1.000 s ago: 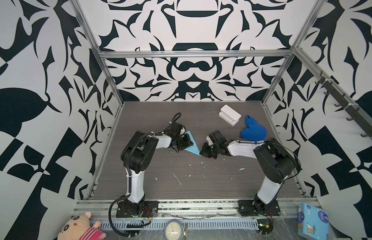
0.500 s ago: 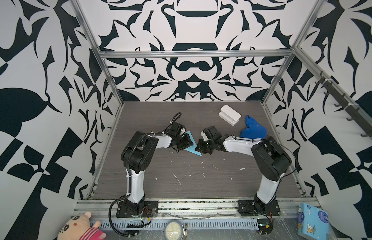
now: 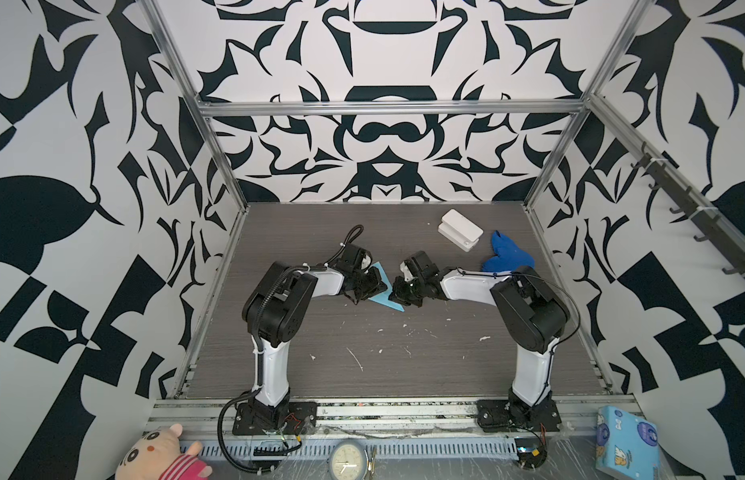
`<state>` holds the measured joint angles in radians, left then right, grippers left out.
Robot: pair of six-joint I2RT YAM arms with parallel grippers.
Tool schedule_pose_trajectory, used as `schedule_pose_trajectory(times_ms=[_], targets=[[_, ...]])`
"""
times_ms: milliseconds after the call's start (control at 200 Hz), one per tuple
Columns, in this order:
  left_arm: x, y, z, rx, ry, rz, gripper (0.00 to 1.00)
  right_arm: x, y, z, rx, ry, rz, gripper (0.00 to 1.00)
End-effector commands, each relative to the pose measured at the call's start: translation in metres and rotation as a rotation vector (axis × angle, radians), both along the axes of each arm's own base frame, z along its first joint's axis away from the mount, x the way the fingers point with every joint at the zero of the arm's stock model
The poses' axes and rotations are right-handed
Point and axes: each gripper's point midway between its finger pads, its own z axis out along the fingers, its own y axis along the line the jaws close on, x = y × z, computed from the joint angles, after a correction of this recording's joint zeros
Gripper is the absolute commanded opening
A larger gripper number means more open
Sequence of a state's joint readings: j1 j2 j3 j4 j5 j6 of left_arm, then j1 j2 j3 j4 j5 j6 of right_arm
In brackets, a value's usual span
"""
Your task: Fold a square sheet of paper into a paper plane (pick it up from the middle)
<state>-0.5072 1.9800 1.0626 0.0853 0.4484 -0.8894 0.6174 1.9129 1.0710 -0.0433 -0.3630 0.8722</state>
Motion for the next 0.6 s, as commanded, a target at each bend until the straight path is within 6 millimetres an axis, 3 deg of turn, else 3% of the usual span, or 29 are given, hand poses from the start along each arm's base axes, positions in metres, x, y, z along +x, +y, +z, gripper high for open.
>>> schedule_pose_trajectory(times_ms=[0, 360, 595], targets=[[-0.016, 0.025, -0.043, 0.146, 0.109, 0.047, 0.08, -0.007, -0.010, 0.012, -0.011, -0.017, -0.019, 0.00], [-0.014, 0.027, -0.044, 0.153, 0.110, 0.057, 0.08, -0.035, -0.032, -0.005, -0.063, 0.062, -0.030, 0.00], [-0.014, 0.029, -0.045, 0.157, 0.115, 0.062, 0.08, -0.041, -0.047, -0.007, -0.119, 0.069, -0.042, 0.00]])
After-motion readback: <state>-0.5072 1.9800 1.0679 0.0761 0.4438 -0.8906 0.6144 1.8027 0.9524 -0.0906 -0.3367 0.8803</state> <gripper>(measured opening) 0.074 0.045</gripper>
